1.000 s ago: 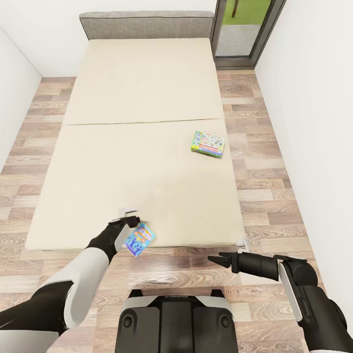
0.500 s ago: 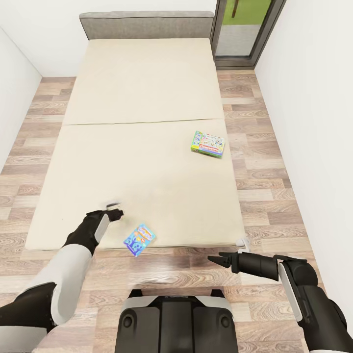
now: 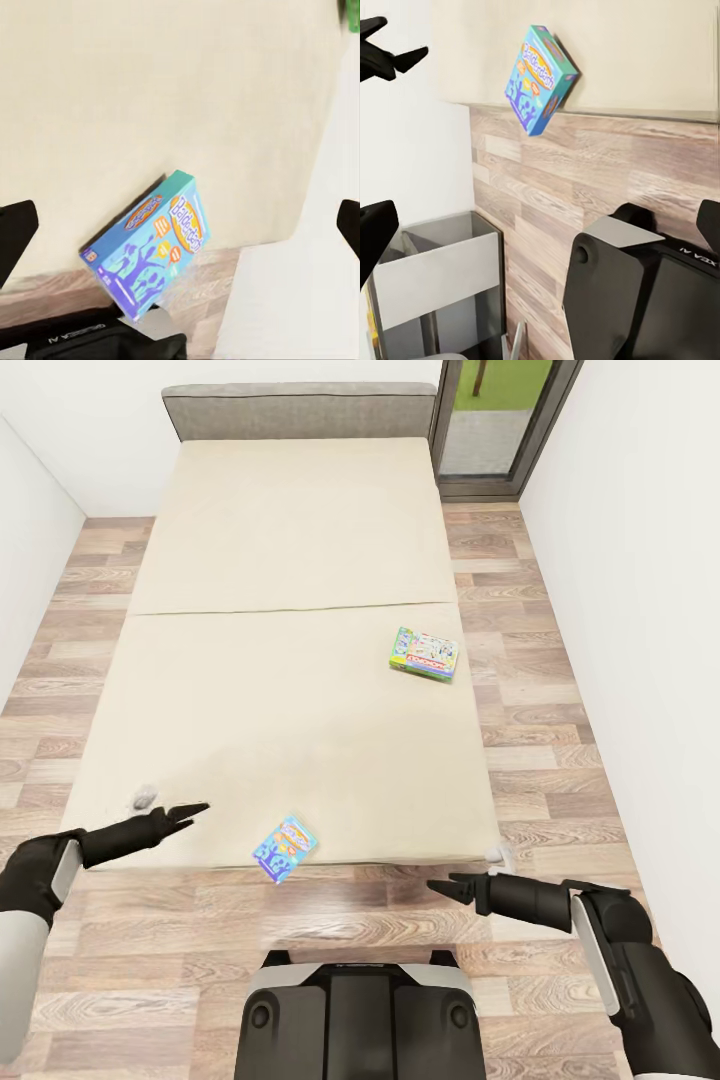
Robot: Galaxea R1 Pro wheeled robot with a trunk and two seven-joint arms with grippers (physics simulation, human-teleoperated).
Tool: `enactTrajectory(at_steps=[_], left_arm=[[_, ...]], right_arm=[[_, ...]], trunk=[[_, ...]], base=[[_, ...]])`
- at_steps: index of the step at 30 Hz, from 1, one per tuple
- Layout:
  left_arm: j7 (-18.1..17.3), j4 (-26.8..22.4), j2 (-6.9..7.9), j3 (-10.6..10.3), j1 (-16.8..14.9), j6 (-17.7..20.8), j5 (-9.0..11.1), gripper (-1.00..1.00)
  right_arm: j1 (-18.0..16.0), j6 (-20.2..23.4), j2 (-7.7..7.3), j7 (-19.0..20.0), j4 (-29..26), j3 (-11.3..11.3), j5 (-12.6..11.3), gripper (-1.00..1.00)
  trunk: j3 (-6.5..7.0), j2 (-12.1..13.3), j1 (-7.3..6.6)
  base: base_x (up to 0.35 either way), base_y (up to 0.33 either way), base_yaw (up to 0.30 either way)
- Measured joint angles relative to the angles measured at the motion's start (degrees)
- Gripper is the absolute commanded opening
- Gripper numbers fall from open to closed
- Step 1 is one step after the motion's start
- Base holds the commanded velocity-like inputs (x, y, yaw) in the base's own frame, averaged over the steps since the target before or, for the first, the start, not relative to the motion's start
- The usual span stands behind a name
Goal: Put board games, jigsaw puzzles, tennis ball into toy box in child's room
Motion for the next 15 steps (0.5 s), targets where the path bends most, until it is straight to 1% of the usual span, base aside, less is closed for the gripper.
enactTrajectory(at_steps=[1,2,3,5,6,8,10,11,15], left_arm=[[-5.3,-0.1,0.86,0.0,1.4,-0.1,-0.1,1.00],[-7.8,-0.1,1.28,0.0,2.0,-0.1,-0.1,1.00],[-12.0,-0.1,2.00,0.1,3.2,-0.2,-0.1,1.00],[-15.4,-0.2,2.64,0.1,4.3,-0.3,-0.2,1.00],[-17.9,-0.2,3.24,0.1,5.3,-0.5,-0.2,1.00],[-20.3,-0.2,4.03,0.1,6.9,-1.0,-0.2,1.00],[-21.2,-0.2,4.35,0.1,8.2,-1.6,-0.1,1.00],[-21.8,-0.2,4.56,0.1,9.2,-2.5,0.0,1.00],[-22.7,-0.3,4.84,0.3,10.5,-4.7,0.2,1.00]], right_arm=[[0.0,0.0,0.02,0.1,0.0,-0.6,-0.1,1.00],[0.0,0.0,0.03,0.1,0.0,-0.9,-0.1,1.00],[0.0,0.0,0.04,0.2,0.0,-1.5,-0.1,1.00],[0.0,0.0,0.05,0.2,0.0,-2.0,-0.2,1.00],[0.0,0.0,0.06,0.3,0.0,-2.3,-0.3,1.00],[0.0,0.0,0.10,0.3,0.0,-2.5,-0.3,1.00],[0.0,-0.1,0.14,0.3,-0.1,-2.6,-0.3,1.00],[0.0,-0.3,0.21,0.3,-0.1,-2.7,-0.4,1.00],[0.0,-1.6,0.69,0.2,-0.1,-2.7,-0.3,1.00]], trunk=[[0.00,0.0,0.00],[0.00,0.0,0.00],[0.00,0.0,0.00],[0.00,0.0,0.00],[0.00,0.0,0.00],[0.00,0.0,0.00],[0.00,0.0,0.00],[0.00,0.0,0.00],[0.16,0.0,0.00]], base=[[0.000,0.000,0.000],[0.000,0.000,0.000],[0.000,0.000,0.000],[0.000,0.000,0.000],[0.000,0.000,0.000],[0.000,0.000,0.000],[0.000,0.000,0.000],[0.000,0.000,0.000],[0.000,0.000,0.000]])
